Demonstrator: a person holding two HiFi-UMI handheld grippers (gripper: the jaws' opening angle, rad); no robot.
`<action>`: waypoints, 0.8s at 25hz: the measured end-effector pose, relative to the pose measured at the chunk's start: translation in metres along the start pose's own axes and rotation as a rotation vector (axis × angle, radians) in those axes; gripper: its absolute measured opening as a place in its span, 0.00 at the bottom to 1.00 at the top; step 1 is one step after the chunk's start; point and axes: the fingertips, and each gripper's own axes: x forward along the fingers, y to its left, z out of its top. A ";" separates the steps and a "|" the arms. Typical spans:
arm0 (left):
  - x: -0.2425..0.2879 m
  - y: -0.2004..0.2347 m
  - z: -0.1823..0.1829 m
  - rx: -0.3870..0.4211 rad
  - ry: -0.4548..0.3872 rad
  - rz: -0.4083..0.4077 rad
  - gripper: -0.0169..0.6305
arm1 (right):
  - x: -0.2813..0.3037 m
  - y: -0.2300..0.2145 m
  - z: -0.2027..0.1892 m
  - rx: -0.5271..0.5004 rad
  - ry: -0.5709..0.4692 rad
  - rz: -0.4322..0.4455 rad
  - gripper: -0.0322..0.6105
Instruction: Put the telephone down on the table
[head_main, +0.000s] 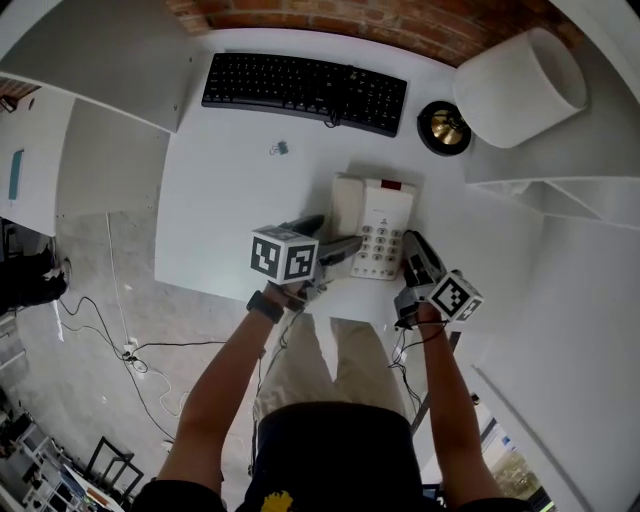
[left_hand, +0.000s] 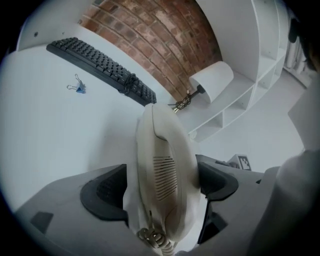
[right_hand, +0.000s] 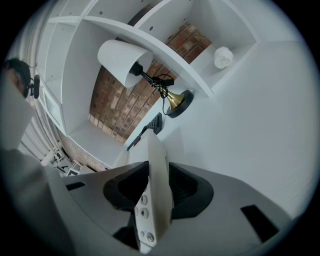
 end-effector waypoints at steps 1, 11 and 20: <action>-0.002 0.002 0.000 0.005 0.006 0.034 0.73 | 0.000 -0.001 0.000 0.002 0.001 -0.010 0.24; -0.016 0.001 0.007 0.179 0.018 0.289 0.78 | -0.002 0.003 0.002 -0.140 0.084 -0.162 0.29; -0.071 -0.005 0.027 0.309 -0.143 0.414 0.63 | -0.023 0.057 0.003 -0.364 0.076 -0.178 0.27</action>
